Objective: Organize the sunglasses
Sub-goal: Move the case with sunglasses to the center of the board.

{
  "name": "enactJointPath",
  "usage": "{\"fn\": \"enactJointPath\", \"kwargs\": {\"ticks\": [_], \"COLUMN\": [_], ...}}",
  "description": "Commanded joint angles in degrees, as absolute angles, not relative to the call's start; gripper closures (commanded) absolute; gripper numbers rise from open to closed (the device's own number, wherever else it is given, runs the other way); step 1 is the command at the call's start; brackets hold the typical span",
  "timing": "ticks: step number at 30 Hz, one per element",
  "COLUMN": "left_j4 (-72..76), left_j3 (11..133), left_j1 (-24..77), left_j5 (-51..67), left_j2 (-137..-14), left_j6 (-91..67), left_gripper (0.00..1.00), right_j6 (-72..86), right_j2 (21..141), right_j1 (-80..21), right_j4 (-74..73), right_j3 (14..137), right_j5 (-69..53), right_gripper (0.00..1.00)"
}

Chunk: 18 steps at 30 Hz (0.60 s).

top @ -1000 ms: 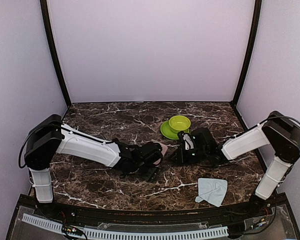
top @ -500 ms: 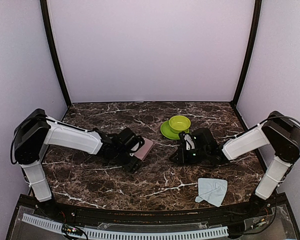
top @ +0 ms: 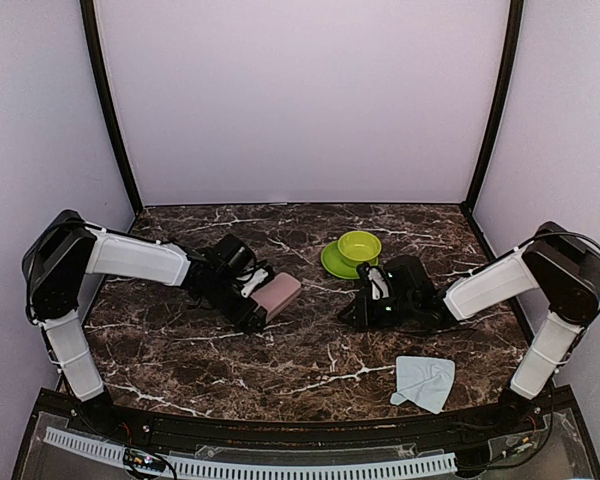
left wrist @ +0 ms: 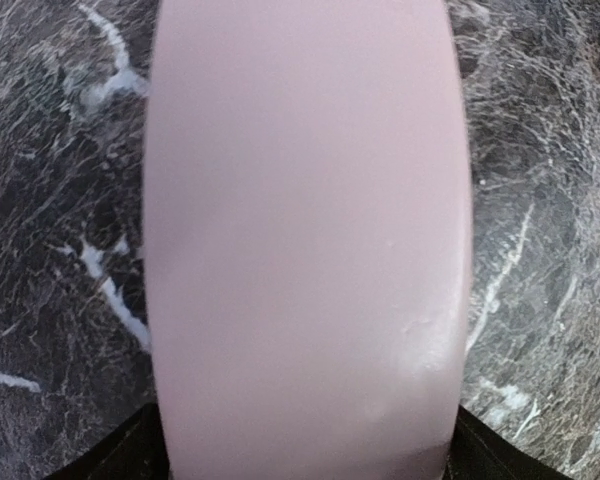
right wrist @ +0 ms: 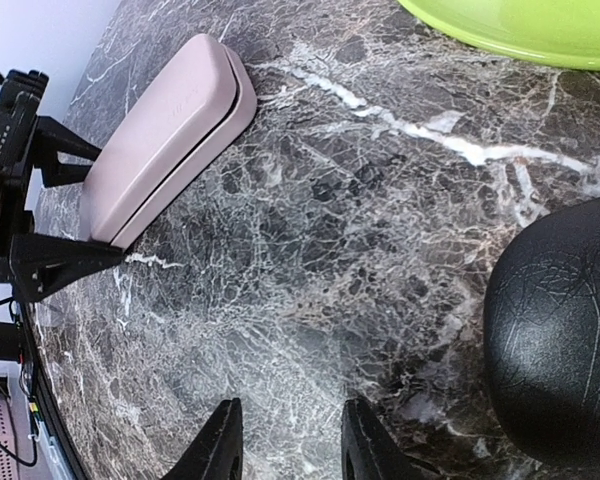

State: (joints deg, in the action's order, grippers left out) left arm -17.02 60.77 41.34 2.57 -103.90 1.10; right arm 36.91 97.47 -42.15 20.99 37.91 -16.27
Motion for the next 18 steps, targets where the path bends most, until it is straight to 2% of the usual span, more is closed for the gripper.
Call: {"fn": "enactJointPath", "kwargs": {"ticks": [1,4,10,18], "left_j4": [-20.2,-21.0,-19.9,-21.1], "left_j3": [62.3,63.4,64.8,64.1], "left_j1": [40.2,39.5,39.5,39.6], "left_j5": [2.9,2.8,5.5,2.9], "left_j2": [-102.9,-103.6,-101.9,-100.7], "left_j6": [6.1,6.4,5.9,4.9], "left_gripper": [0.06,0.02,0.01,0.01], "right_j6": [36.0,35.7,35.6,34.1], "right_j2": [98.6,98.8,99.8,105.6], "right_j1": [-41.8,-41.8,-41.8,-42.1], "right_j4": [22.7,22.6,23.3,20.3], "right_j3": [38.7,39.2,40.7,51.5], "right_j5": [-17.6,-18.1,-18.6,-19.4], "right_gripper": [0.65,0.65,0.65,0.64]}}
